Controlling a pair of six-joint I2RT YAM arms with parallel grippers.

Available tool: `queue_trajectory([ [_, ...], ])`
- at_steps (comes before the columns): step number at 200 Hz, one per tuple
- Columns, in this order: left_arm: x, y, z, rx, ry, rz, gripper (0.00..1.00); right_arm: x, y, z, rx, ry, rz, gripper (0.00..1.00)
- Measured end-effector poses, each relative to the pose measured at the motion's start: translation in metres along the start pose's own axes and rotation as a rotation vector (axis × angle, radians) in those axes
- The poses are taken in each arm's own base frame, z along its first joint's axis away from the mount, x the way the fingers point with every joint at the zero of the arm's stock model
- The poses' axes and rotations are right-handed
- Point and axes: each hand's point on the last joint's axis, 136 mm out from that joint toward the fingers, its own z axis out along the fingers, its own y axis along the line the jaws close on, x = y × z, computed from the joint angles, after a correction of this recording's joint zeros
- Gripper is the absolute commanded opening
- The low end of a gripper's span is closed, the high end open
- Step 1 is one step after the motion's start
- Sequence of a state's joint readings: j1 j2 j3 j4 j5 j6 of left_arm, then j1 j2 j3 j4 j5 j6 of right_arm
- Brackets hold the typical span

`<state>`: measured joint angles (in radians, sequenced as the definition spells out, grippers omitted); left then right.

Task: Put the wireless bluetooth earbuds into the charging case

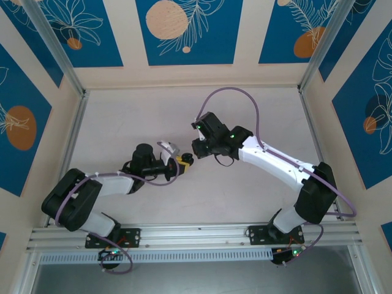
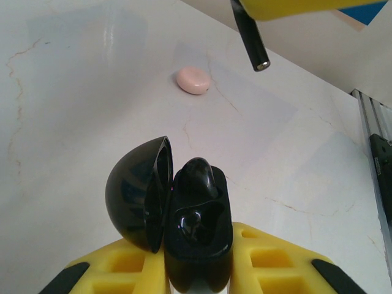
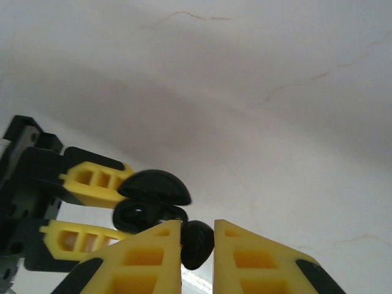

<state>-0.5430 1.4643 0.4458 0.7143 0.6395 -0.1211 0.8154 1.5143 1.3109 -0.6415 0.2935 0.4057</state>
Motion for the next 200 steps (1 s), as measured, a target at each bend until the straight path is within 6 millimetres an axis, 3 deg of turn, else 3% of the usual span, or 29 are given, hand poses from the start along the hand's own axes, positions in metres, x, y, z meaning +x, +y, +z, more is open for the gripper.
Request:
queue_trajectory([
  [73, -0.011, -0.004, 0.002, 0.008, -0.043, 0.01, 0.23, -0.002, 0.018, 0.014, -0.011, -0.013, -0.085, 0.16],
  [200, -0.026, -0.003, 0.001, 0.003, -0.098, -0.04, 0.23, -0.001, 0.026, 0.019, 0.024, -0.027, -0.155, 0.16],
])
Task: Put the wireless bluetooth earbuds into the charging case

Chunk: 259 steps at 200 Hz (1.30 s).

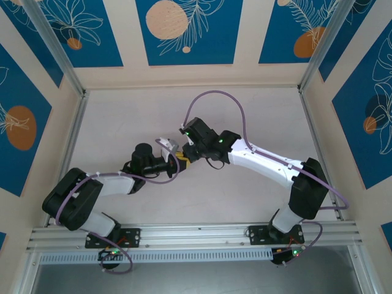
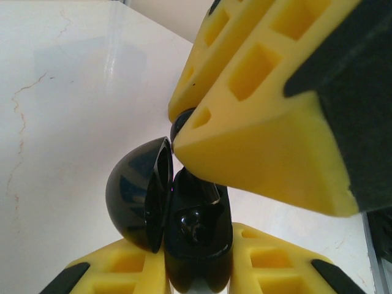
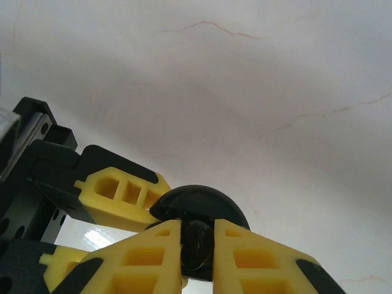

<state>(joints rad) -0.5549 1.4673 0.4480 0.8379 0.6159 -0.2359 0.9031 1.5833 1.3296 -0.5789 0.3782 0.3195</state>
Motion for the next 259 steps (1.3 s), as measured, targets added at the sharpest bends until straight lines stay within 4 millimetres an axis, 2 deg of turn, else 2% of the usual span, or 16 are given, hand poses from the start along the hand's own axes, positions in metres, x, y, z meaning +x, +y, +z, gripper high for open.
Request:
queue_trajectory([
  [154, -0.007, 0.002, -0.003, -0.034, -0.014, -0.014, 0.23, -0.003, 0.008, 0.0, 0.051, -0.037, -0.051, 0.16],
  [259, -0.002, 0.002, -0.004, -0.041, 0.007, -0.024, 0.23, 0.007, 0.011, 0.0, 0.054, -0.058, -0.052, 0.17],
])
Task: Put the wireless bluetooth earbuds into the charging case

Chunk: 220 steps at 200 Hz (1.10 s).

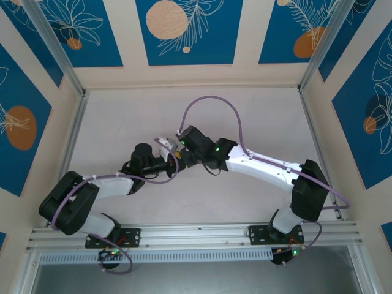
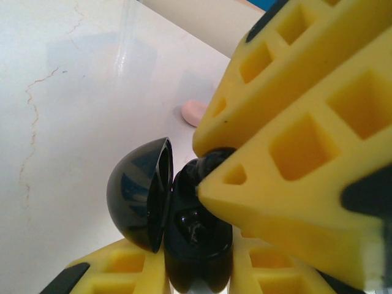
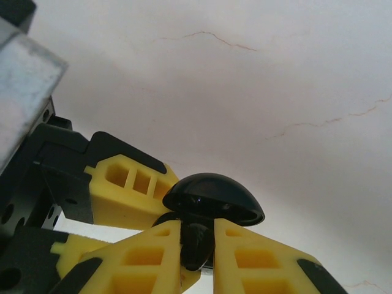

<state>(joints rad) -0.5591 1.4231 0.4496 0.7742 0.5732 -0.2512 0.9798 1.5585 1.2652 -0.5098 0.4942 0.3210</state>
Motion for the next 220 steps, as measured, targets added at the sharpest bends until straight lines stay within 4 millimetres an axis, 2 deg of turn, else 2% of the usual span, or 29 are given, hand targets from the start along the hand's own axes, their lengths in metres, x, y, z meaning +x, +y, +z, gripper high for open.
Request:
queue_trajectory([
  [67, 0.002, 0.0, 0.0, 0.001, 0.007, 0.021, 0.23, 0.005, 0.001, 0.001, -0.033, 0.005, 0.044, 0.18],
  [130, 0.002, 0.0, -0.001, -0.004, 0.009, 0.023, 0.23, 0.007, 0.001, 0.002, -0.111, 0.02, 0.14, 0.23],
  [220, -0.007, -0.003, -0.003, -0.002, -0.015, 0.054, 0.23, 0.006, -0.002, -0.006, -0.224, 0.005, 0.27, 0.4],
])
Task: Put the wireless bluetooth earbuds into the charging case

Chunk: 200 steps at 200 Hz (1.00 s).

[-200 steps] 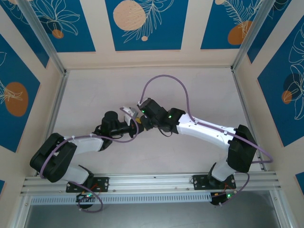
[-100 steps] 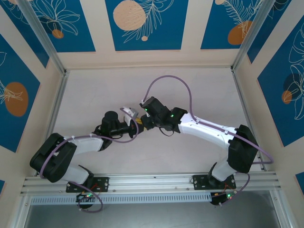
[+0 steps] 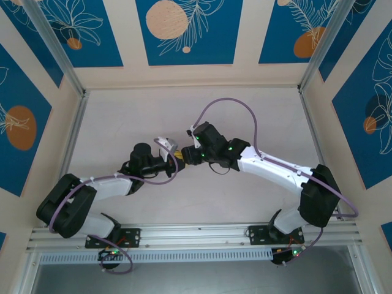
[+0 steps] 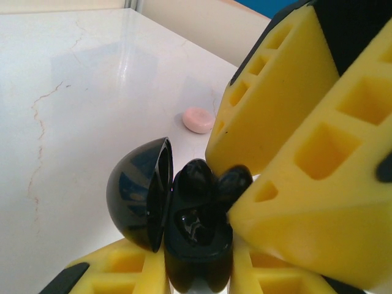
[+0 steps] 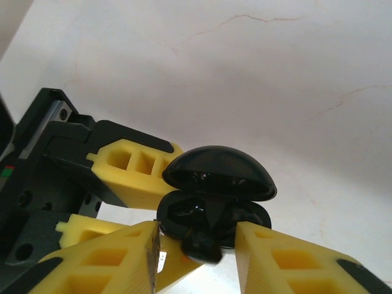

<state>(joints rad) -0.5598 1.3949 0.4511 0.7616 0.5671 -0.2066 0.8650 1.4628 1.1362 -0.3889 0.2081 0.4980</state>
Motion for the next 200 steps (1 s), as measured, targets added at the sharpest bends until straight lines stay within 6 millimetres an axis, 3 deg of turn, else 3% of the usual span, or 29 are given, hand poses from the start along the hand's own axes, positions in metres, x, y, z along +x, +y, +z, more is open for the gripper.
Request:
queue_trajectory([
  [123, -0.01, -0.001, 0.0, 0.003, -0.031, 0.02, 0.23, -0.007, -0.001, -0.015, -0.116, -0.035, 0.096, 0.51],
  [160, -0.012, -0.002, 0.0, 0.008, -0.039, 0.033, 0.23, -0.015, 0.002, -0.035, -0.16, -0.085, 0.109, 0.52],
  [200, -0.015, -0.005, 0.0, 0.022, -0.054, 0.087, 0.23, -0.027, 0.004, -0.063, -0.238, -0.148, 0.142, 0.42],
])
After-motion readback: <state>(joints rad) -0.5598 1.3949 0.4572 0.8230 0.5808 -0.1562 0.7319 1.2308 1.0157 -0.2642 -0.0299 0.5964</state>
